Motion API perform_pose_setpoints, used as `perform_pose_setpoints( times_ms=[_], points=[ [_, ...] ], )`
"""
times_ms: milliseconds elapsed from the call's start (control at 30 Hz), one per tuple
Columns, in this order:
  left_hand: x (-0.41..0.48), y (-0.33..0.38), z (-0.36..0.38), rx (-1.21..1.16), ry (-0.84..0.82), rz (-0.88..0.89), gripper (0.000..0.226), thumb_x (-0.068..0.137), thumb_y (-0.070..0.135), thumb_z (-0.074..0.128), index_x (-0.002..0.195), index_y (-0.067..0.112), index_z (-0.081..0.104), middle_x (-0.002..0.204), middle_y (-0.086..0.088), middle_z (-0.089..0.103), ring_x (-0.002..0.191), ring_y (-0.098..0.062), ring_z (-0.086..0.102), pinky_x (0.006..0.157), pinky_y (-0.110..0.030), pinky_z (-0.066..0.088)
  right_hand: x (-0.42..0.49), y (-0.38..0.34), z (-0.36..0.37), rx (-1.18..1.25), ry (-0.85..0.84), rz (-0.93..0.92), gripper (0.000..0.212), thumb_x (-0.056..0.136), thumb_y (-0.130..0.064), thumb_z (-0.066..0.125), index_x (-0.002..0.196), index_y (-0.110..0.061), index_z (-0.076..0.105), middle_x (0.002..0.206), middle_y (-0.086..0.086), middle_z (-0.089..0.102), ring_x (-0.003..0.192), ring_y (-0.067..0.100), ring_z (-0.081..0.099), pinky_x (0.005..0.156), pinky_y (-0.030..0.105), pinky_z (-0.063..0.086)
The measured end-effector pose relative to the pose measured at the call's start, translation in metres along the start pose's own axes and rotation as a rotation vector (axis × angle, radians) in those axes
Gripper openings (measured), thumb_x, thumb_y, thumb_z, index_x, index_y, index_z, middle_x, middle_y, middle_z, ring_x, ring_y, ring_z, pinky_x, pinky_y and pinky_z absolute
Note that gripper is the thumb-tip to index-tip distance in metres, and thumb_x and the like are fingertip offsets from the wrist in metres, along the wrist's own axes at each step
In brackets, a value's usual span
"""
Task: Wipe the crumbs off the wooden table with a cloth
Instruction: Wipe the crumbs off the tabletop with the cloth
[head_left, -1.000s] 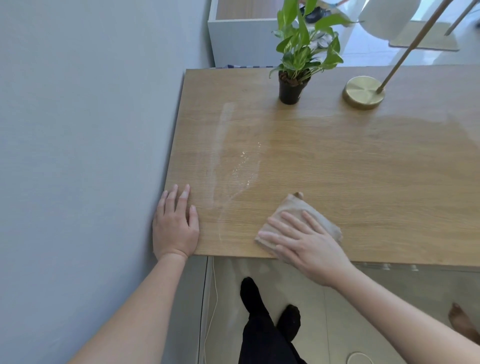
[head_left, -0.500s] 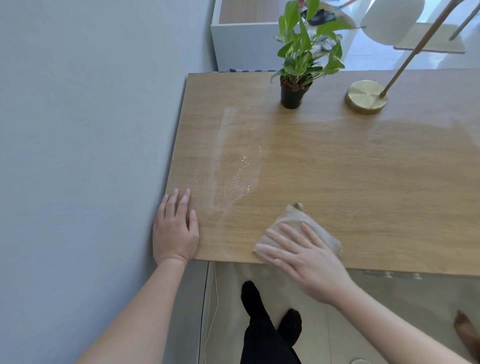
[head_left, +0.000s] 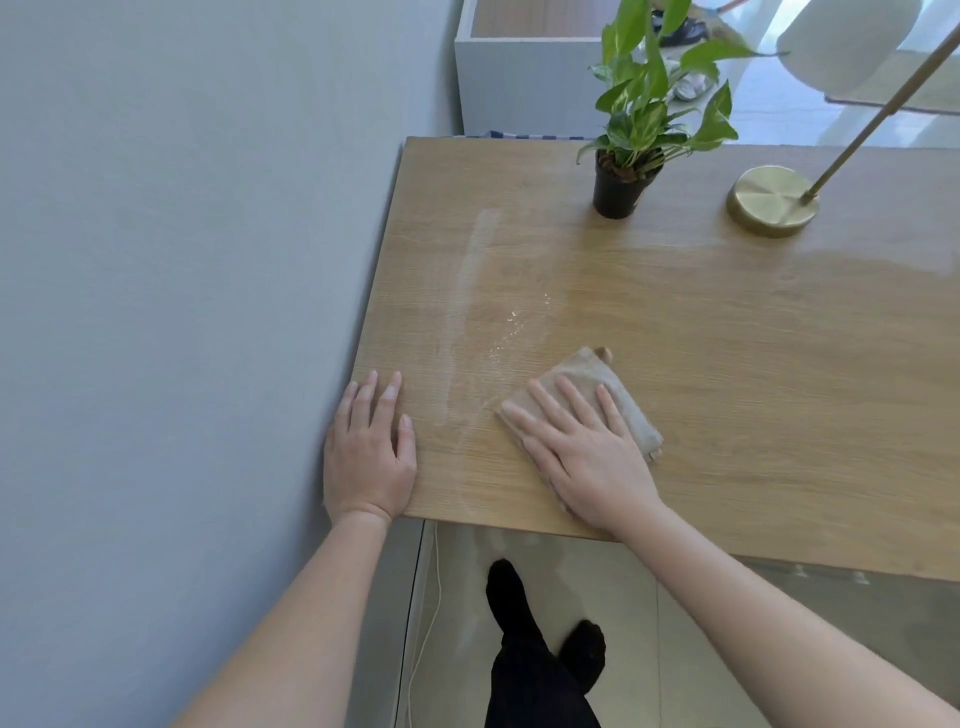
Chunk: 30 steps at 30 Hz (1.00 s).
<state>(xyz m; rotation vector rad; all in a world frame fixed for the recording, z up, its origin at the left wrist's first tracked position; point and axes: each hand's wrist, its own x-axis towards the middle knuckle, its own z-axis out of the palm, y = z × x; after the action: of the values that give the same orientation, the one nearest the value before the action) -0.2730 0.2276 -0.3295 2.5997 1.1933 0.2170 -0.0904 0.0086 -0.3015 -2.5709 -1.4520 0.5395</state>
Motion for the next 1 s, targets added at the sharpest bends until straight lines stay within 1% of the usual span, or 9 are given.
perform_pose_setpoints(
  times_ms=[67, 133, 300, 400, 467, 633, 800, 900, 1000],
  points=[
    [0.001, 0.000, 0.000, -0.001, 0.001, 0.002, 0.060, 0.105, 0.045, 0.032, 0.162, 0.034, 0.042, 0.171, 0.001, 0.037, 0.159, -0.024, 0.028, 0.128, -0.046, 0.030, -0.029, 0.024, -0.004, -0.012, -0.034, -0.078, 0.047, 0.113, -0.061, 0.010, 0.159, -0.068, 0.003, 0.174, -0.027, 0.000, 0.163, 0.006, -0.010, 0.133, 0.048, -0.005],
    [0.001, -0.001, 0.001, -0.008, 0.008, -0.002, 0.059, 0.105, 0.045, 0.032, 0.162, 0.034, 0.042, 0.171, 0.001, 0.038, 0.160, -0.024, 0.028, 0.128, -0.046, 0.030, -0.041, 0.057, -0.015, -0.014, -0.045, -0.053, 0.047, 0.112, -0.063, 0.011, 0.158, -0.069, 0.004, 0.173, -0.029, 0.001, 0.162, 0.002, -0.010, 0.134, 0.047, -0.004],
    [0.002, -0.002, 0.000, -0.018, 0.004, -0.007, 0.059, 0.105, 0.045, 0.033, 0.163, 0.036, 0.041, 0.172, 0.003, 0.037, 0.161, -0.022, 0.026, 0.128, -0.045, 0.029, 0.020, 0.100, -0.045, 0.028, 0.079, 0.218, 0.051, 0.109, -0.064, 0.009, 0.160, -0.064, 0.015, 0.177, -0.021, 0.009, 0.164, 0.006, -0.003, 0.133, 0.046, -0.007],
    [0.002, -0.001, 0.000, -0.022, 0.009, -0.006, 0.059, 0.105, 0.044, 0.033, 0.163, 0.035, 0.041, 0.171, 0.003, 0.037, 0.160, -0.022, 0.027, 0.128, -0.044, 0.029, 0.091, 0.085, -0.056, 0.087, 0.145, 0.456, 0.056, 0.108, -0.062, 0.006, 0.164, -0.059, 0.010, 0.178, -0.016, 0.003, 0.165, 0.015, -0.005, 0.131, 0.051, -0.010],
    [0.002, -0.002, 0.001, -0.022, 0.012, -0.006, 0.059, 0.105, 0.043, 0.034, 0.163, 0.035, 0.042, 0.171, 0.003, 0.037, 0.160, -0.022, 0.027, 0.128, -0.044, 0.029, 0.129, 0.061, -0.056, 0.107, 0.142, 0.518, 0.057, 0.109, -0.058, 0.006, 0.166, -0.055, 0.007, 0.179, -0.013, -0.001, 0.165, 0.019, -0.009, 0.131, 0.055, -0.012],
    [0.001, -0.004, 0.003, -0.024, 0.026, 0.006, 0.057, 0.105, 0.041, 0.035, 0.161, 0.033, 0.045, 0.170, 0.001, 0.040, 0.159, -0.024, 0.030, 0.128, -0.045, 0.030, 0.137, -0.013, -0.030, 0.075, 0.066, 0.185, 0.054, 0.111, -0.056, 0.009, 0.165, -0.055, 0.010, 0.179, -0.013, 0.000, 0.165, 0.020, -0.006, 0.130, 0.054, -0.012],
    [0.001, -0.004, 0.002, -0.019, 0.022, 0.003, 0.057, 0.105, 0.041, 0.033, 0.161, 0.032, 0.046, 0.170, 0.000, 0.040, 0.159, -0.025, 0.030, 0.128, -0.045, 0.030, 0.023, -0.047, 0.007, 0.026, -0.095, -0.231, 0.049, 0.114, -0.058, 0.013, 0.163, -0.061, 0.012, 0.177, -0.020, 0.007, 0.165, 0.014, -0.004, 0.132, 0.050, -0.009],
    [0.002, -0.003, 0.001, -0.017, 0.013, -0.006, 0.057, 0.106, 0.041, 0.033, 0.162, 0.034, 0.044, 0.171, 0.002, 0.038, 0.159, -0.023, 0.029, 0.128, -0.044, 0.029, -0.026, -0.002, -0.004, -0.025, -0.148, -0.290, 0.048, 0.114, -0.061, 0.011, 0.160, -0.067, 0.003, 0.174, -0.027, -0.001, 0.163, 0.007, -0.012, 0.132, 0.046, -0.012],
    [0.001, -0.002, 0.000, -0.027, 0.001, -0.008, 0.057, 0.106, 0.041, 0.032, 0.162, 0.035, 0.042, 0.172, 0.004, 0.036, 0.160, -0.021, 0.027, 0.128, -0.044, 0.029, -0.019, 0.046, -0.029, -0.038, -0.147, -0.198, 0.046, 0.112, -0.064, 0.013, 0.157, -0.071, 0.003, 0.173, -0.028, -0.001, 0.163, 0.005, -0.012, 0.132, 0.045, -0.012]
  ],
)
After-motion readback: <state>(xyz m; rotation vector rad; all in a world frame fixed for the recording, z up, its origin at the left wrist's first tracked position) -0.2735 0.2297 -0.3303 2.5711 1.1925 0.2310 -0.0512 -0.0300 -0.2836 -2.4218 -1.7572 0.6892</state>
